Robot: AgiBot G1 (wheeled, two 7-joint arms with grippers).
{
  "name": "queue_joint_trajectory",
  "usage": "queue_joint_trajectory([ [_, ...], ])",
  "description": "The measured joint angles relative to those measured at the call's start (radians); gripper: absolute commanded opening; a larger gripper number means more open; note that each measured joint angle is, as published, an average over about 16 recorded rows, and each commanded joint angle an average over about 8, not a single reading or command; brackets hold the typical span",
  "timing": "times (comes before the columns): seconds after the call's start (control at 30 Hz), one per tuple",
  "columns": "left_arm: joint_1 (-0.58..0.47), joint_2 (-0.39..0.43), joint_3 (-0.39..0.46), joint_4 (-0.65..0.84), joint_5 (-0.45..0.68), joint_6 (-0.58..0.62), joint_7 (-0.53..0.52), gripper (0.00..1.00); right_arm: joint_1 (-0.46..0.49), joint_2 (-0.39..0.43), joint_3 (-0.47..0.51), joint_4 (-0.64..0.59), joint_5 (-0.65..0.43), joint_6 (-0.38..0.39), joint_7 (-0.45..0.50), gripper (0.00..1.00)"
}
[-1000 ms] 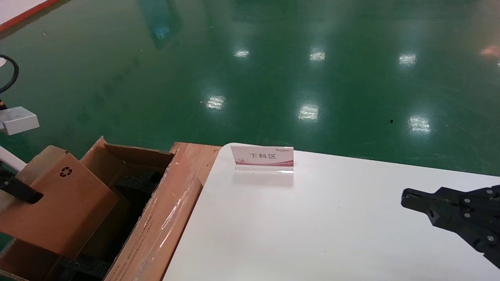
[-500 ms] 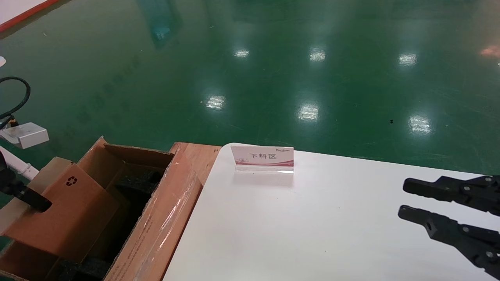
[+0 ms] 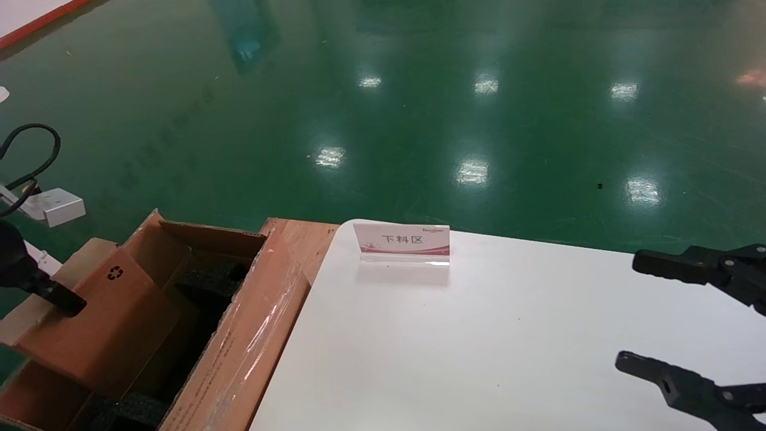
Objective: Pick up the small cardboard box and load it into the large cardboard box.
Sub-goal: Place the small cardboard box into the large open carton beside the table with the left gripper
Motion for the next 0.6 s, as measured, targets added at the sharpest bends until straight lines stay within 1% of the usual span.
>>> queue_joint_trajectory([
  [0.3,0.065,0.025,-0.017,0.072,-0.029,-0.028,0.015,0.00,0.000,0.000,-0.001,0.000,0.000,0.000,0.000,1.00],
  [0.6,0.109,0.055,-0.029,0.136,-0.048,-0.038,0.030,0.00,0.000,0.000,-0.001,0.000,0.001,0.000,-0.001,1.00],
])
